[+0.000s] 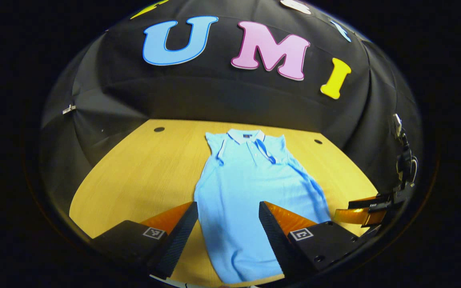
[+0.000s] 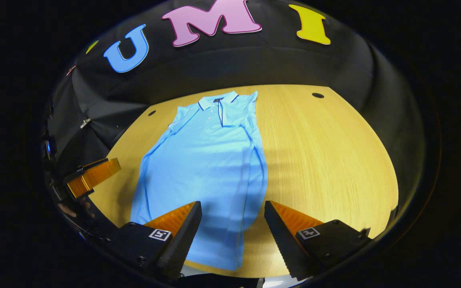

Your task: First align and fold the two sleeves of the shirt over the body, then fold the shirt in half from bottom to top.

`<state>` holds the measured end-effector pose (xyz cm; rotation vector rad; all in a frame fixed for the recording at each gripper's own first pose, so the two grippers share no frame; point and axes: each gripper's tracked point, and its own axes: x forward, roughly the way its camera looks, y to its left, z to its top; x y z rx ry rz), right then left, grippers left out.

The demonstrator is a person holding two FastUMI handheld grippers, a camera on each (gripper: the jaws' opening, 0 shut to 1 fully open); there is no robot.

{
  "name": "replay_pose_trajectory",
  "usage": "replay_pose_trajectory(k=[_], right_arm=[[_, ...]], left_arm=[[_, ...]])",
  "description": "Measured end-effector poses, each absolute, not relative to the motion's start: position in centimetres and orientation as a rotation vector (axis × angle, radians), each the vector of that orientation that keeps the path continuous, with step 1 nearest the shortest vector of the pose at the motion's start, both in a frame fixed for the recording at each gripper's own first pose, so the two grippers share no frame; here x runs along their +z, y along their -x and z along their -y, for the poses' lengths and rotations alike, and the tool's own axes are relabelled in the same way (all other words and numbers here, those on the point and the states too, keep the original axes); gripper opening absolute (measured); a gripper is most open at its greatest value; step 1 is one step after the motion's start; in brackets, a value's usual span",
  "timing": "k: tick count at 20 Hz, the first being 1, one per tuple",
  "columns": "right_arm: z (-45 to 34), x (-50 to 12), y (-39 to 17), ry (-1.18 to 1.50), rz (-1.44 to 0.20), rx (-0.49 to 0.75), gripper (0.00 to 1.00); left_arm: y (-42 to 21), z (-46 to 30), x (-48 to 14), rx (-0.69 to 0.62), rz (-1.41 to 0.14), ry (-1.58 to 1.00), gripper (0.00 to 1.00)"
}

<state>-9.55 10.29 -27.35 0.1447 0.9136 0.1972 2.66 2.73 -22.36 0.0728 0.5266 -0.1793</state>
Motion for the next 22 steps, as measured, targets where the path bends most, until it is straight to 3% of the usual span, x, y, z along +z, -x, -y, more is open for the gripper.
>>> replay_pose_trajectory(k=[9, 15, 16, 18, 19, 22], right_arm=[[-10.9, -32.2, 16.8, -0.166, -1.031, 0.141, 0.98], [-10.5, -32.3, 16.8, -0.094, -1.007, 0.129, 0.95], [-10.2, -32.4, 16.7, -0.066, -1.0, 0.12, 0.93], [-9.4, -32.6, 16.6, -0.026, -1.005, 0.095, 0.77], [-9.1, -32.8, 16.5, -0.022, -1.007, 0.088, 0.55], [-9.9, -32.8, 16.3, -0.056, -1.023, 0.117, 0.2]], left_arm=[[5.5, -3.6, -30.6, -0.169, -0.682, -0.134, 0.98], [5.7, -4.2, -33.2, -0.121, -0.728, -0.178, 0.96], [6.0, -3.8, -33.6, -0.13, -0.734, -0.19, 0.92], [6.0, -3.1, -33.8, -0.153, -0.737, -0.201, 0.8], [5.9, -2.7, -33.8, -0.168, -0.735, -0.202, 0.7], [5.8, -1.5, -34.0, -0.185, -0.729, -0.216, 0.21]])
